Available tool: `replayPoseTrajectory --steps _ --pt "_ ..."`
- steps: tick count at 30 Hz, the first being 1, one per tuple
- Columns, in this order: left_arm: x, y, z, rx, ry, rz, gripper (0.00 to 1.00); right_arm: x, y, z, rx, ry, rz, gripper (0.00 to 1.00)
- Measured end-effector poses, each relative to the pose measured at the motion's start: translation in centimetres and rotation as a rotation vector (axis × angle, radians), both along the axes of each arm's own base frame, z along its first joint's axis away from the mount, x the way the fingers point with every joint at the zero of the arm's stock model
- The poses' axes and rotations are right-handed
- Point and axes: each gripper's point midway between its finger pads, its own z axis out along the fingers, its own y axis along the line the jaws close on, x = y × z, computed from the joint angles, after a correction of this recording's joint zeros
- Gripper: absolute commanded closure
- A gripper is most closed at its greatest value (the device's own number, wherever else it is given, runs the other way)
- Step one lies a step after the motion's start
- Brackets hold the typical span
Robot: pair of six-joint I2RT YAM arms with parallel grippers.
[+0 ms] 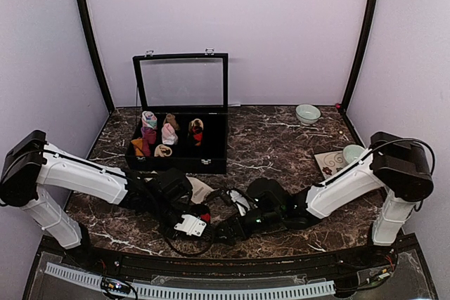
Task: Roll the socks
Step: Roll the sock at the center of the board.
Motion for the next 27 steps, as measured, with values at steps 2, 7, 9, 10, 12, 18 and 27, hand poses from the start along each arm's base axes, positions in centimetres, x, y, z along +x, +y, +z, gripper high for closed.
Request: replayPoseTrajectory --steps 2,7,9,10,12,18,27 --pt "0.4 0.0 0.0 -0.001 0.004 0.012 0.78 0.9 -1.2 0.1 -0.021 -0.054 -0.064 0.01" --pt "1.3 0.5 0.0 -0.002 0.038 0.054 0.78 3.4 -4.8 -0.2 -0.11 -0.18 -0.235 0.01" --pt "1.9 0.6 0.0 -0.001 0.07 0.079 0.78 4.0 -6.5 -0.1 -0.156 -0.246 -0.303 0.01" --pt "2.4 0.7 0.0 -0.002 0.086 0.097 0.78 4.1 -8.1 -0.2 -0.192 -0.288 -0.336 0.0" --pt "3.4 0.9 0.0 -0.003 0.122 0.134 0.78 4.0 -10.7 -0.4 -0.229 -0.36 -0.384 0.01" --pt "3.6 0.8 0.0 -0.002 0.238 0.169 0.78 6.4 -14.0 -0.3 -0.262 -0.479 -0.5 0.01" --pt "3.3 0.9 -0.1 0.008 0.315 0.176 0.77 5.4 -9.6 2.5 -0.139 -0.764 -0.243 0.11"
